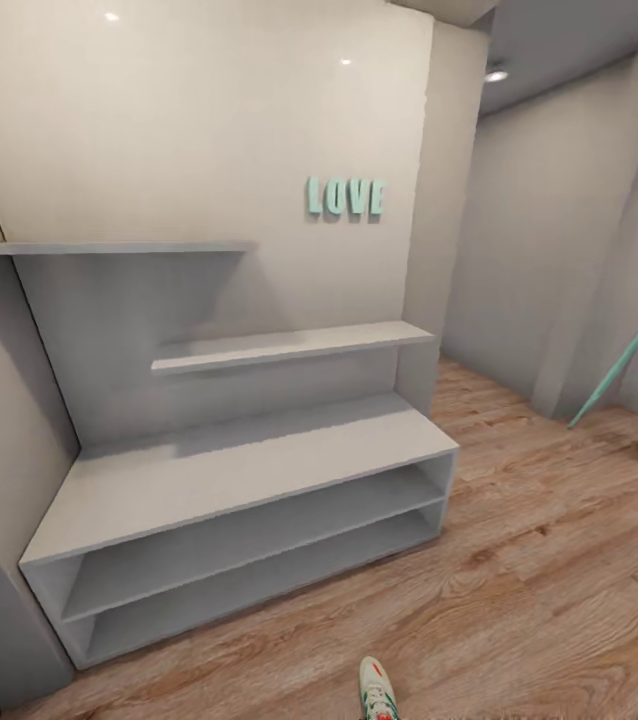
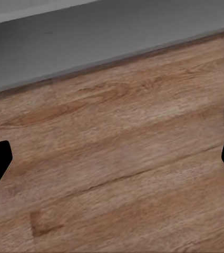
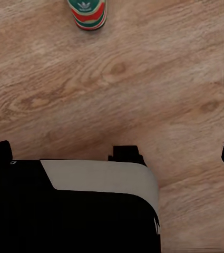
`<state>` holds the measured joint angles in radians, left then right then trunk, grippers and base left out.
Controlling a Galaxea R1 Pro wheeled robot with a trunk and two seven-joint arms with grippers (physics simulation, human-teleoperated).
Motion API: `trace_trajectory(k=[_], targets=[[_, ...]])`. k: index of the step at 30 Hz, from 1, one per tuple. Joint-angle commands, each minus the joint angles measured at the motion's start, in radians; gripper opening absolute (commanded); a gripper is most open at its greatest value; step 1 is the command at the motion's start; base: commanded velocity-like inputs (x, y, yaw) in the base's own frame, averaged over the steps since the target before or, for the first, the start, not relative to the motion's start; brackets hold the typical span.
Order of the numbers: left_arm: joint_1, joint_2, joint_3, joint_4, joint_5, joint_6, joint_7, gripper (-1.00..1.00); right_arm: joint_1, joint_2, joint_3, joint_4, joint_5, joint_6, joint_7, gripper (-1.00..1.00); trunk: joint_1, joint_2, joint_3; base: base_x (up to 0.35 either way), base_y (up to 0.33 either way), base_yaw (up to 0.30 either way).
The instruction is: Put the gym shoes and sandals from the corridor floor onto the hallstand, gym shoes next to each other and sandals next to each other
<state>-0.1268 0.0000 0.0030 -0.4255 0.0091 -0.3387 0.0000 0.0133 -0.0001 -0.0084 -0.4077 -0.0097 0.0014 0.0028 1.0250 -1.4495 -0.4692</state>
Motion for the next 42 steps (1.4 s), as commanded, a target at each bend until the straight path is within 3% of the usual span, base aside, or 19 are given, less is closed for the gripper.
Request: trace_trajectory(k=[1, 42], targets=[[0.000, 0.000, 0.000, 0.001, 0.000, -0.003, 0.000, 1.00, 0.001, 0.000, -0.001, -0.002, -0.001, 0.000, 0.000, 1.00, 0.000, 0.000, -0.001, 0.000, 0.000, -0.300], [0.000, 0.000, -0.001, 0.001, -0.003, -0.003, 0.000, 1.00, 0.001, -0.001, -0.001, -0.005, -0.001, 0.000, 0.000, 1.00, 0.000, 0.000, -0.001, 0.000, 0.000, -0.300]])
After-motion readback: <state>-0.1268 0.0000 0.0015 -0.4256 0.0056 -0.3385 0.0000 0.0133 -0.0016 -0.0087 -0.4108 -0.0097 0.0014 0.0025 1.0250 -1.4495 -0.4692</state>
